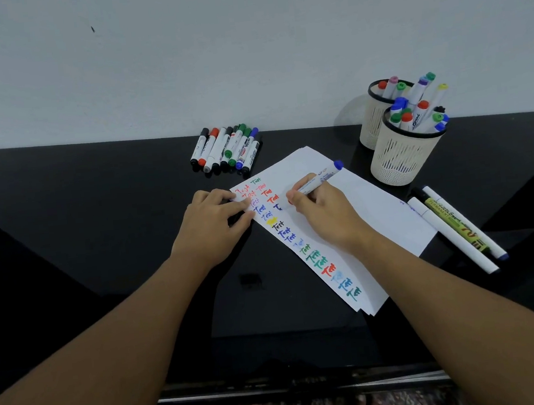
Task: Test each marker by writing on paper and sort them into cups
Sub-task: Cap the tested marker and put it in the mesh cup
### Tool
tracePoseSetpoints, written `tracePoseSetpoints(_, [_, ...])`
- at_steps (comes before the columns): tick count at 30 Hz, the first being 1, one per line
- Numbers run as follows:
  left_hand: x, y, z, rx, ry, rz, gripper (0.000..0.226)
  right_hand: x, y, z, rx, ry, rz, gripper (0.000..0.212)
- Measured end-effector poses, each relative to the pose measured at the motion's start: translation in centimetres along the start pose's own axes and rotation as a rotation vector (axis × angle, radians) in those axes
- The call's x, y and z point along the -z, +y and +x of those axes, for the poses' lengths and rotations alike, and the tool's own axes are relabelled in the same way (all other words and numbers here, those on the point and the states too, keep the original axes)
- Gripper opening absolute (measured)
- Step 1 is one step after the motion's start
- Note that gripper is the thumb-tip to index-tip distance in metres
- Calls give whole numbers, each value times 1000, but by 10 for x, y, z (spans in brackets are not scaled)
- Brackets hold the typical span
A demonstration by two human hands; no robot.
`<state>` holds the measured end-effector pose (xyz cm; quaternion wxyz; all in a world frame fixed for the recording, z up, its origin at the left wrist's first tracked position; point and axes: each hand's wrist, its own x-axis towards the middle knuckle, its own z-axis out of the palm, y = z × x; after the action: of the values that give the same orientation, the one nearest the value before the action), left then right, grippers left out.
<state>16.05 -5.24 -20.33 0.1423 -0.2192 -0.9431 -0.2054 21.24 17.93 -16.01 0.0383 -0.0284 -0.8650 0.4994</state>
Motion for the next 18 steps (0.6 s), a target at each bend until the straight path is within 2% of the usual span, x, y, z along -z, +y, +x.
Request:
tracePoseSetpoints(6, [-1,0,0,0,10,-13,43,-2,3,2,5,6,-13,23])
tracePoseSetpoints(18, [0,-1,0,-7,16,-10,36,-2,3,2,5,35,-38,25])
